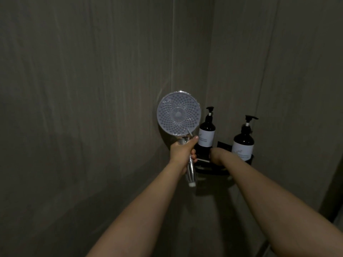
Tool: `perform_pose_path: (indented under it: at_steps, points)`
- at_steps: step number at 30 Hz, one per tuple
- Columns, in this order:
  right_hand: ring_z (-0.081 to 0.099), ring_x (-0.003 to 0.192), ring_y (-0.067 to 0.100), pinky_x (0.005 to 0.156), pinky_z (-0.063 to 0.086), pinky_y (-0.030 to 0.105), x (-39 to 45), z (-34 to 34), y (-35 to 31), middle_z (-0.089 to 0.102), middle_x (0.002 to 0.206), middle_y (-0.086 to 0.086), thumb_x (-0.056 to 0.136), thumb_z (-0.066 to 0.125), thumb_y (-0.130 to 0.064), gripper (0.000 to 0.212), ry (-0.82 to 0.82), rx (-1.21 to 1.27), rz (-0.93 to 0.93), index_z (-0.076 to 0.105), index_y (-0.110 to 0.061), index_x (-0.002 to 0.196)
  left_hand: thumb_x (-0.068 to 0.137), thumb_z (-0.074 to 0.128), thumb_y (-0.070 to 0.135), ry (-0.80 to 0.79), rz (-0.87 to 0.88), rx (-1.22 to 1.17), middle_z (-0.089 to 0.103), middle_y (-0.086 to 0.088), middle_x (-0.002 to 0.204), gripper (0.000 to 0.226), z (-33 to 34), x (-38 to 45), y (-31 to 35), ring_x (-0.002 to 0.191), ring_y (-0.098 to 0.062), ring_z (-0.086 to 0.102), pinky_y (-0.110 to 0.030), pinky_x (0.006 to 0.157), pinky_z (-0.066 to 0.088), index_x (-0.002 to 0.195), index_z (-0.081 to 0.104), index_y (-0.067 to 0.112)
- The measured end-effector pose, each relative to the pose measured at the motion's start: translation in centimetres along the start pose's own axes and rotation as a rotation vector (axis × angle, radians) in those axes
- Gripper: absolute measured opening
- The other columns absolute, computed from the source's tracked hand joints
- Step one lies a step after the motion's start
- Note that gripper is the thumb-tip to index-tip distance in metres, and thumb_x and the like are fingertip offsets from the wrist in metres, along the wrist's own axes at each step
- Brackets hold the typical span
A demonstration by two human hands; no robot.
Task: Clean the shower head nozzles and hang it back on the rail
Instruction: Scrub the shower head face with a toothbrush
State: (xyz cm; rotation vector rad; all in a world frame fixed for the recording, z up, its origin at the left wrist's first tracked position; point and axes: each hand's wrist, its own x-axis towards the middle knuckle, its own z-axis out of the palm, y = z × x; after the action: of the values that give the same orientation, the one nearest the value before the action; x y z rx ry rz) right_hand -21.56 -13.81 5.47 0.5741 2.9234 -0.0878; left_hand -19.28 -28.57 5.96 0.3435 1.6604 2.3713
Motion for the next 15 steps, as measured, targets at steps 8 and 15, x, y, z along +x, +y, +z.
perform_pose_path:
  at_steps: [8,15]
  points:
    - [0.050,0.122,0.026,0.096,0.039,0.027,-0.3,0.1,0.1,0.048,0.137,0.012,0.098,0.038,-0.012,0.038,-0.030,-0.007,-0.056,0.042,-0.004,0.135,0.083,0.069,0.023,0.027,0.032,0.047,0.044,0.000,0.048,0.022,-0.5,0.0,-1.1,0.039,-0.010,0.040,-0.019,0.039,0.038,0.070,0.053,0.016]
    - [0.060,0.089,0.032,0.061,0.041,0.034,-5.0,1.0,1.1,0.061,0.102,0.019,0.095,0.038,-0.004,0.026,0.544,0.070,-0.146,0.040,-0.001,0.121,0.084,0.068,0.020,0.079,0.055,0.042,0.044,0.004,0.040,0.025,-0.9,-1.6,-2.9,0.035,-0.009,0.039,-0.018,0.038,0.037,0.066,0.052,0.016]
